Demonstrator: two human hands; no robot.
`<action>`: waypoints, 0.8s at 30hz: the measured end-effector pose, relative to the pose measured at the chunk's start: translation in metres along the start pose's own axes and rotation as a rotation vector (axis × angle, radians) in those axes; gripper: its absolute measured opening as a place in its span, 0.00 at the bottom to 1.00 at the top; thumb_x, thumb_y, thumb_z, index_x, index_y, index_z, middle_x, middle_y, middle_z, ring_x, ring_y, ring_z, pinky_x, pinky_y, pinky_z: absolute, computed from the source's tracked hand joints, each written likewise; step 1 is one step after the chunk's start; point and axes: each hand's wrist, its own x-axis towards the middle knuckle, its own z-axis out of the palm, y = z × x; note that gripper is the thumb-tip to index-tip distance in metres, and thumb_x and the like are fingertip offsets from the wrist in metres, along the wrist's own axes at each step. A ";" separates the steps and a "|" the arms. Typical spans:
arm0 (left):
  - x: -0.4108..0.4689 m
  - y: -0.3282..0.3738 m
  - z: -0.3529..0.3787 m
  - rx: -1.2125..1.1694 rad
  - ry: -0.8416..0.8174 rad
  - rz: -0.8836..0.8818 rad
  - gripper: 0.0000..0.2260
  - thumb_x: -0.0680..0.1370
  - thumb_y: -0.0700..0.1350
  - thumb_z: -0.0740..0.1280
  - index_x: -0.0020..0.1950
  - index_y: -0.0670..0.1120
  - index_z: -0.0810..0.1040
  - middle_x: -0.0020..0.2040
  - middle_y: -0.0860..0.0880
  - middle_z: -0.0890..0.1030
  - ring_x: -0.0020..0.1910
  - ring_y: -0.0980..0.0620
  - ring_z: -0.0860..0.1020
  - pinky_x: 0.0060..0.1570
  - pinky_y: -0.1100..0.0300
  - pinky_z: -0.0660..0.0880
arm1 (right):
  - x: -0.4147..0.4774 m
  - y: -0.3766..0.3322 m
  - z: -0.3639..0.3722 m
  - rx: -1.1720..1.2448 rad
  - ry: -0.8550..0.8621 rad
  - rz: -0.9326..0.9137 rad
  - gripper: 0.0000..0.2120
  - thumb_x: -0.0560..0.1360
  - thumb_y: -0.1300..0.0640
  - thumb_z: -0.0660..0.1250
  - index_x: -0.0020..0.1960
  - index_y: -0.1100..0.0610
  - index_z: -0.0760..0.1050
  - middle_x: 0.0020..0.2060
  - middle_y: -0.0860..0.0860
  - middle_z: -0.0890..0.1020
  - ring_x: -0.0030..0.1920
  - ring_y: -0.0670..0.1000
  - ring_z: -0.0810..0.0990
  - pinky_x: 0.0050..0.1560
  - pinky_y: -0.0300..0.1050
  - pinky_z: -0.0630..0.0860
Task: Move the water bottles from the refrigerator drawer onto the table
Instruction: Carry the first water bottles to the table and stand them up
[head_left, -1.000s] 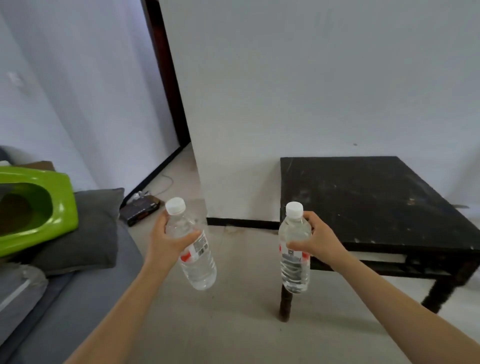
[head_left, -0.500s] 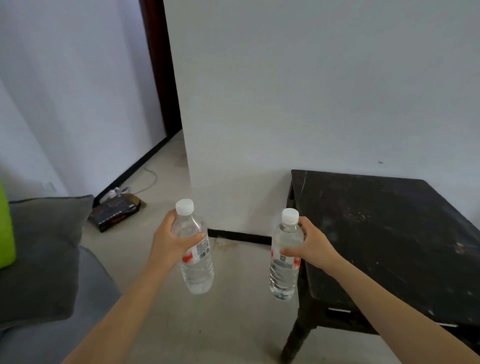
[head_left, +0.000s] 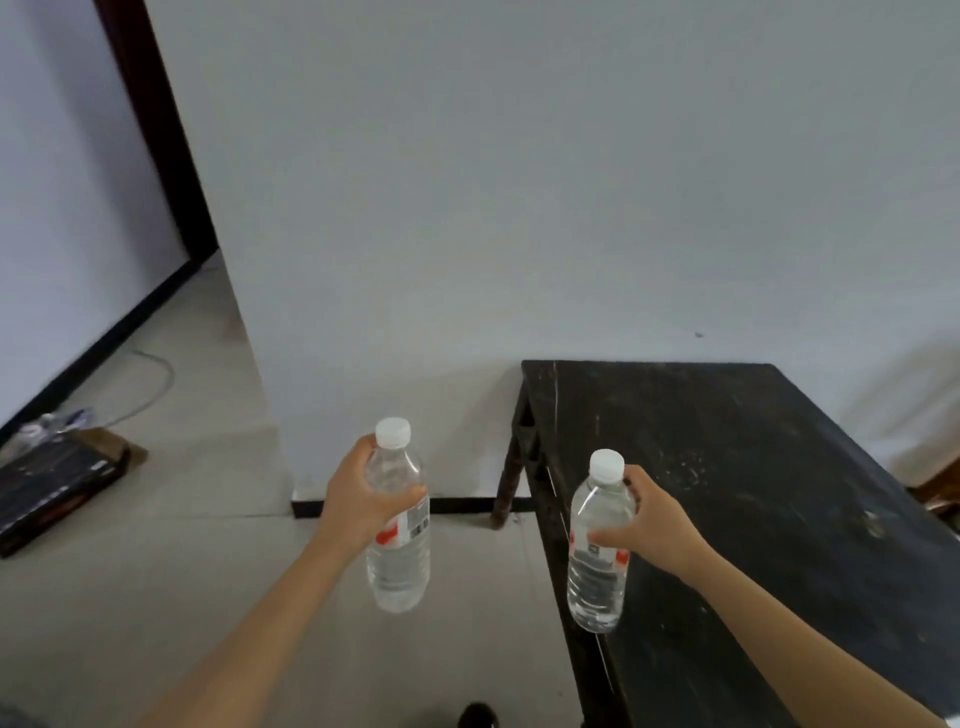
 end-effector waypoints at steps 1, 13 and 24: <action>0.019 -0.001 0.011 0.013 -0.026 0.009 0.25 0.63 0.46 0.78 0.56 0.51 0.71 0.51 0.51 0.79 0.51 0.49 0.77 0.49 0.59 0.70 | 0.015 0.005 -0.002 0.002 -0.001 0.010 0.34 0.63 0.56 0.77 0.63 0.50 0.63 0.52 0.46 0.74 0.52 0.47 0.76 0.50 0.40 0.75; 0.240 0.040 0.116 0.040 -0.152 0.107 0.25 0.65 0.42 0.77 0.57 0.50 0.70 0.54 0.49 0.77 0.52 0.50 0.76 0.48 0.61 0.69 | 0.201 0.024 -0.064 0.080 0.145 0.070 0.34 0.63 0.57 0.77 0.62 0.51 0.63 0.51 0.47 0.76 0.52 0.48 0.78 0.49 0.41 0.76; 0.403 0.052 0.277 0.037 -0.509 0.276 0.16 0.65 0.42 0.76 0.45 0.52 0.71 0.39 0.56 0.76 0.39 0.58 0.76 0.37 0.71 0.69 | 0.297 0.083 -0.119 0.123 0.416 0.412 0.32 0.61 0.59 0.78 0.59 0.51 0.65 0.47 0.47 0.78 0.46 0.49 0.79 0.45 0.44 0.78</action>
